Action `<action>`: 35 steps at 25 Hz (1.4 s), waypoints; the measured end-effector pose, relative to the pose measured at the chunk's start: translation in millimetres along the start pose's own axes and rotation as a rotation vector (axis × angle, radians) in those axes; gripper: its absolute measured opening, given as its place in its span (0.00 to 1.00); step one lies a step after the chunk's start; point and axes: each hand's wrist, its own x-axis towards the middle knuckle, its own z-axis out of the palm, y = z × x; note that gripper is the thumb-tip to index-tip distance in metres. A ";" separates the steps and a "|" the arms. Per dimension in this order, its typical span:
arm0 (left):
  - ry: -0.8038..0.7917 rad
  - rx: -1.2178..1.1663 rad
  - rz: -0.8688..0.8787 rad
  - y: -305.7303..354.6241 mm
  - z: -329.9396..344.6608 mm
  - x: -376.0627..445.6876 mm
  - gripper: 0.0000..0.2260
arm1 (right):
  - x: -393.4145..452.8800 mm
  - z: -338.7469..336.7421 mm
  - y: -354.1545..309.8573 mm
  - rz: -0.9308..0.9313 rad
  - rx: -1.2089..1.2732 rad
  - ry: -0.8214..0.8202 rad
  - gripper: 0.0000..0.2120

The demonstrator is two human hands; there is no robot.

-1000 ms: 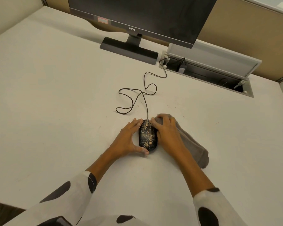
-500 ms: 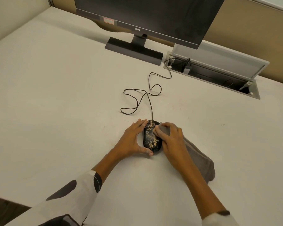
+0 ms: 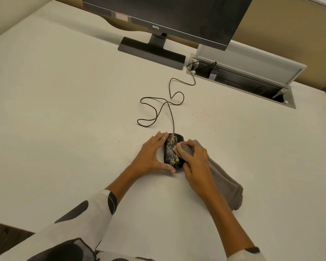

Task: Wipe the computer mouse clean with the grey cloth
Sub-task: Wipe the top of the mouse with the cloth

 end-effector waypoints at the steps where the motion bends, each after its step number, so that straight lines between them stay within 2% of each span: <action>1: -0.005 0.000 -0.008 -0.9 -0.1 0.2 0.52 | -7.0 1.2 -0.5 -0.014 0.000 0.000 0.27; 5: -0.009 -0.006 -0.015 -1.9 -0.4 0.0 0.52 | -17.9 -0.9 9.2 -0.106 -0.095 0.068 0.22; 7: -0.005 -0.018 -0.016 -1.7 -0.6 -0.4 0.53 | -6.4 -2.3 15.0 -0.090 -0.020 0.097 0.19; 11: -0.001 -0.012 -0.006 -2.6 -0.3 -0.2 0.53 | 23.9 -1.1 17.9 -0.021 0.181 0.005 0.18; 16: -0.002 -0.008 -0.009 -3.2 -0.2 0.2 0.53 | 50.2 -0.1 18.0 0.033 0.155 -0.108 0.17; 22: -0.017 0.022 -0.028 -1.5 0.4 -0.3 0.52 | 21.0 -0.6 11.5 -0.021 0.282 -0.063 0.20; 28: -0.010 0.004 -0.023 0.4 -1.1 -1.0 0.52 | -12.3 3.5 17.8 -0.121 0.174 -0.078 0.22; 35: -0.002 -0.004 -0.012 0.0 -2.1 -1.0 0.52 | 29.3 1.2 21.6 -0.003 0.195 -0.101 0.17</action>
